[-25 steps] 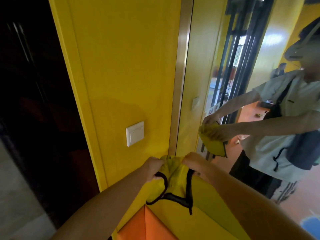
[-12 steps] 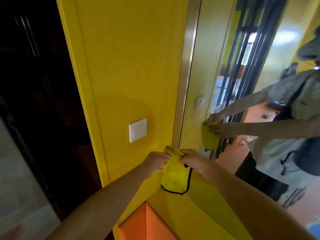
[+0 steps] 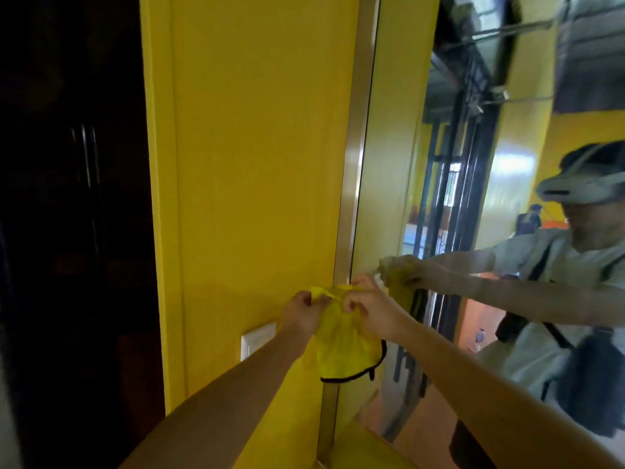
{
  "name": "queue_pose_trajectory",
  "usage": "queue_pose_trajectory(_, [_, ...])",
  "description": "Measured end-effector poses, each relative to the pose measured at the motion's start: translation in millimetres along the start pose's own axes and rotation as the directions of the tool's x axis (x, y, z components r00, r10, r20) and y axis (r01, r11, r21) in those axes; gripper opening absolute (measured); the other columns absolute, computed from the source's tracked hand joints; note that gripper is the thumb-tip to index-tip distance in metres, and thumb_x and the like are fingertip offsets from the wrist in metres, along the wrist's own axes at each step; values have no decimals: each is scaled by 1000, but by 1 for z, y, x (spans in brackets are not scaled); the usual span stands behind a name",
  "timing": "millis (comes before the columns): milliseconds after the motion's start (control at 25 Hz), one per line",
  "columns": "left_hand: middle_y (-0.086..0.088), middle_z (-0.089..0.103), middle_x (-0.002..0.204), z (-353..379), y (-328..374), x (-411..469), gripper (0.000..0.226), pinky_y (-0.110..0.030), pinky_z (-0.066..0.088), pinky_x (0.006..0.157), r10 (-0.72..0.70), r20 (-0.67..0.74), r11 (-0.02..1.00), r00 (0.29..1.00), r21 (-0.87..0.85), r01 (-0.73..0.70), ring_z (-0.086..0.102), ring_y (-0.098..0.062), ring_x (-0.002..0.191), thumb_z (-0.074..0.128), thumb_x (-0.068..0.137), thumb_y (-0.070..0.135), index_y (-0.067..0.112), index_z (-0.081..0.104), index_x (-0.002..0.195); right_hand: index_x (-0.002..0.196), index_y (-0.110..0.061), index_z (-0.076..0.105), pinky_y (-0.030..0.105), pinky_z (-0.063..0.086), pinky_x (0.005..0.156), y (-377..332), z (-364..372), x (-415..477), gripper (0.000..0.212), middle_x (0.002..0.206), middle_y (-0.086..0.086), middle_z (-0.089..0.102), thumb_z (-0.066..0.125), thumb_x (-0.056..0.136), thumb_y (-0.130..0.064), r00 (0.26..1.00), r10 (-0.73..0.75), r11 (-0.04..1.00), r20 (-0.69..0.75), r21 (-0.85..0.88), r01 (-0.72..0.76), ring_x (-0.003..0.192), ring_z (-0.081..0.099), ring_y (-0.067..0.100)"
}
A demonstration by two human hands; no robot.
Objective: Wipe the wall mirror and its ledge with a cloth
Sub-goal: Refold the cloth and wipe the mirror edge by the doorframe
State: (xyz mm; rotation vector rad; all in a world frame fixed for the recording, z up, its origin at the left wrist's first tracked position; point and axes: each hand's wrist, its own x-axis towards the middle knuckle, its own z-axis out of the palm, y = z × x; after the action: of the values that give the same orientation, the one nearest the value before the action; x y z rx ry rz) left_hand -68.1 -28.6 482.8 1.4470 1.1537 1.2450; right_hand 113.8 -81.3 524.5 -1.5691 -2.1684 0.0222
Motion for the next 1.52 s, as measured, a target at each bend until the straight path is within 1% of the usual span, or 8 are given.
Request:
queue_pose_trajectory(240, [-15,73,103,-14,128,82,24,-39,50,75,492,-23,807,870,385,-447,69,-35,94,58,102,27,8,72,103,124,-17,69,34,51,94,-41,-90,75,31,131,5,42,67,96,-31,955,-107,948,-275,-319,15,110,57,22])
queue_pose_trajectory(560, [-14,58,145,-21,271,126,68,-50,52,101,915,89,174,394,794,-583,56,-34,133,72,81,24,6,56,144,133,-16,50,42,57,80,-75,-261,190,51,134,12,32,69,87,-2,710,-324,719,-625,-651,-245,108,50,31])
queue_pose_trajectory(720, [-5,54,151,-2,301,143,59,-49,52,102,881,205,85,426,818,-569,54,-26,137,41,91,36,19,57,146,133,-13,57,48,51,81,-87,-342,239,42,126,18,44,66,92,-12,605,-462,612,-648,-727,-311,103,52,37])
queue_pose_trajectory(920, [4,-22,168,17,347,170,58,-44,1,129,846,205,176,492,764,-621,-19,-19,156,13,110,43,32,-4,163,134,-10,56,56,16,120,-95,-406,294,34,162,23,17,44,103,-20,691,-412,373,-594,-802,-467,148,17,42])
queue_pose_trajectory(1080, [10,-32,163,29,394,185,63,-38,-13,126,863,148,218,484,754,-620,-36,-13,148,-4,104,52,27,-18,159,156,-1,31,52,-3,127,-92,-437,332,54,170,19,-6,40,106,-20,803,-401,241,-441,-896,-372,157,-8,33])
queue_pose_trajectory(1280, [-2,4,170,36,406,213,63,-36,2,128,913,89,181,399,788,-589,3,-17,159,7,107,47,20,3,164,161,-2,6,42,-1,128,-98,-453,344,72,170,9,-7,14,108,-51,828,-274,468,-489,-820,-329,158,-7,23])
queue_pose_trajectory(1400, [-7,56,149,37,394,220,56,-39,34,122,895,159,99,418,840,-533,51,-20,140,35,103,38,11,51,149,160,-4,-7,43,-8,127,-99,-458,335,87,168,10,-19,13,102,-66,887,-218,342,-407,-883,-321,156,-17,24])
queue_pose_trajectory(1520, [-6,59,147,35,396,218,55,-45,46,112,919,161,56,359,850,-524,53,-23,139,35,101,37,11,59,143,161,-6,-7,46,-9,127,-104,-474,335,74,168,10,-21,16,108,-52,879,-204,297,-430,-883,-363,156,-18,23])
